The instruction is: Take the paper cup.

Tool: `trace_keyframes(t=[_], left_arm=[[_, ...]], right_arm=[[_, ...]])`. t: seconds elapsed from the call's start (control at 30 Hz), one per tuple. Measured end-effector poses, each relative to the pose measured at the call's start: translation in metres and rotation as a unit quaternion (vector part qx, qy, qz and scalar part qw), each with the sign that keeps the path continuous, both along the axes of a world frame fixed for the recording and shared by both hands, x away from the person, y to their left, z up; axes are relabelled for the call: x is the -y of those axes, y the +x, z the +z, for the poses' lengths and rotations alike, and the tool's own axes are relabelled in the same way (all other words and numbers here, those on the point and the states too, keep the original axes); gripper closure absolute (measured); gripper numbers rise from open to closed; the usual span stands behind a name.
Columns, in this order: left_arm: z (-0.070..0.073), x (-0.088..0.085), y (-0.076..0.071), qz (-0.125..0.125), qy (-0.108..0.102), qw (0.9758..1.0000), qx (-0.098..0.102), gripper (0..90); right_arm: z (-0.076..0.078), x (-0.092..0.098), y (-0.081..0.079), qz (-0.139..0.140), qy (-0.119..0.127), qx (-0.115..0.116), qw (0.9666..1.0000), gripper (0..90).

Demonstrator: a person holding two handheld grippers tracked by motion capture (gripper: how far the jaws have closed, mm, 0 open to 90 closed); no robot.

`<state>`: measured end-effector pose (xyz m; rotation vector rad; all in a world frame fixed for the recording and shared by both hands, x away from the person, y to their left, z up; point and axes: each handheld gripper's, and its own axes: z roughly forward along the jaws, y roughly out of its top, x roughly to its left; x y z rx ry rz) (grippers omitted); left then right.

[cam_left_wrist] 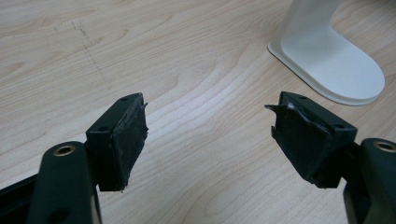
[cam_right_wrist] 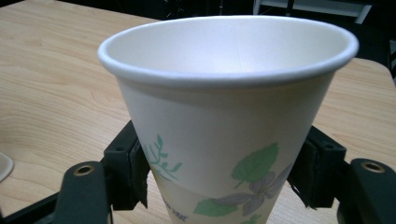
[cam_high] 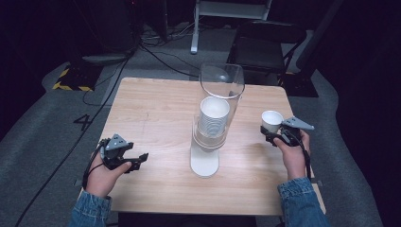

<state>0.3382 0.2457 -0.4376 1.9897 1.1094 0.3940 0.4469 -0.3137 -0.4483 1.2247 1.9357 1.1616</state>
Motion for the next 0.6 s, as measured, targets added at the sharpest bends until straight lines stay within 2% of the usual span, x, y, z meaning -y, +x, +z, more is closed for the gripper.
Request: trace_keyframes(t=[0.27, 0.6], left_arm=[[0.000, -0.003, -0.003, 0.000, 0.003, 1.0000, -0.001, 26.0], [-0.001, -0.001, -0.003, 0.001, 0.001, 1.0000, -0.002, 25.8]], right_arm=[[-0.014, 0.001, 0.008, 0.011, -0.006, -0.031, 0.9994, 31.5], [-0.028, -0.002, 0.011, 0.024, -0.004, -0.054, 0.9983, 31.2]])
